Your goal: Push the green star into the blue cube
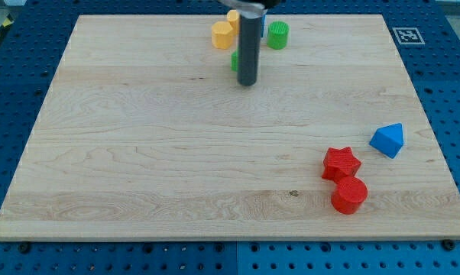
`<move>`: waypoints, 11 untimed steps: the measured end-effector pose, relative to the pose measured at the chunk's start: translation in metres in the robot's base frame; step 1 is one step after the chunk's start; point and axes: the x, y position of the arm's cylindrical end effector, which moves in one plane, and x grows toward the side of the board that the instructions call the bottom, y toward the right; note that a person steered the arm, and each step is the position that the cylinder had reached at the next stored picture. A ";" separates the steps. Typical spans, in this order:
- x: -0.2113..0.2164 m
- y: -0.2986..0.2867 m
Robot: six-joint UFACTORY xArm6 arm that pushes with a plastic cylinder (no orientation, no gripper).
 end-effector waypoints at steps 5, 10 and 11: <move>-0.054 0.016; -0.056 0.046; -0.081 0.046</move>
